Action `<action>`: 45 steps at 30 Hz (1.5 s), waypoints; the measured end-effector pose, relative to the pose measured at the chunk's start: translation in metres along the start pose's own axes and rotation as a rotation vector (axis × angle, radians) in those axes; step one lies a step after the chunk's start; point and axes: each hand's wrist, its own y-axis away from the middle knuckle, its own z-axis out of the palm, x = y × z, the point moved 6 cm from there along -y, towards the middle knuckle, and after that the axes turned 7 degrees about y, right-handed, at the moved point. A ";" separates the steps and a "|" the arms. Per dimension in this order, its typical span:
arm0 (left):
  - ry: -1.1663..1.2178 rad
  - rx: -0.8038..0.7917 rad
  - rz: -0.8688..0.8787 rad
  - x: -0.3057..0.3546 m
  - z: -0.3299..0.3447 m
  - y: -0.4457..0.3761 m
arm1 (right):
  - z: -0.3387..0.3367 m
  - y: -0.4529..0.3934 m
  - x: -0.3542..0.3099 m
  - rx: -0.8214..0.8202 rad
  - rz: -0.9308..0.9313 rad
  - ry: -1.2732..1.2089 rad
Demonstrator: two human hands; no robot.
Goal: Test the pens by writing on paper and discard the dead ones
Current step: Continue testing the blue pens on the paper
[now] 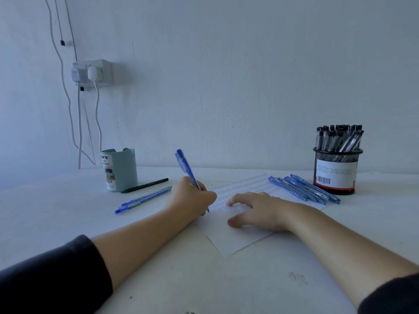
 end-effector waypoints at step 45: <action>0.475 0.173 -0.122 -0.006 -0.019 -0.008 | -0.002 -0.004 -0.001 0.058 -0.015 -0.067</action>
